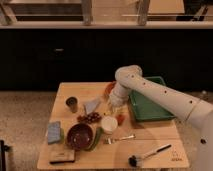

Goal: Place banana in table surface

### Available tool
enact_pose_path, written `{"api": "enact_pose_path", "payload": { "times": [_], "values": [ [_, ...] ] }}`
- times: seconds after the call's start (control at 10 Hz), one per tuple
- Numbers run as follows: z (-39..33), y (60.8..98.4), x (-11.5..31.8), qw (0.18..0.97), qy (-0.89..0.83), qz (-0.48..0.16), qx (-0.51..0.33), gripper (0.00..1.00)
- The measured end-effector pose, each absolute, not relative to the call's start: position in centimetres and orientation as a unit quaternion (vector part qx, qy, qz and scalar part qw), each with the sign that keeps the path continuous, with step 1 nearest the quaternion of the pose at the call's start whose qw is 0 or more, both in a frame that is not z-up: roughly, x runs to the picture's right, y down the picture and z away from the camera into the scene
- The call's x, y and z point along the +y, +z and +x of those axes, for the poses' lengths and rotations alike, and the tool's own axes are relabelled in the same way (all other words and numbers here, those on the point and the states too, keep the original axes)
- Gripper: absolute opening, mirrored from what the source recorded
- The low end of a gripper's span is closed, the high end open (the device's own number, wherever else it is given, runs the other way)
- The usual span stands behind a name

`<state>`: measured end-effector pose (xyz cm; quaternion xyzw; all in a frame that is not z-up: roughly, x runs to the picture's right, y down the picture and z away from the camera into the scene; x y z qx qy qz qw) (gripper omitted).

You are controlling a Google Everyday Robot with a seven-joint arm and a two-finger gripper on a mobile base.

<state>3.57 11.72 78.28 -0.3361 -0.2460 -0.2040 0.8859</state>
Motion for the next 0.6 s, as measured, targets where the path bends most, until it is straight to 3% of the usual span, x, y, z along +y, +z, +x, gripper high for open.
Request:
{"api": "enact_pose_path", "payload": {
  "times": [0.6],
  "values": [
    [2.0,80.2,10.8,0.890,-0.220,-0.300,-0.263,0.01]
  ]
}}
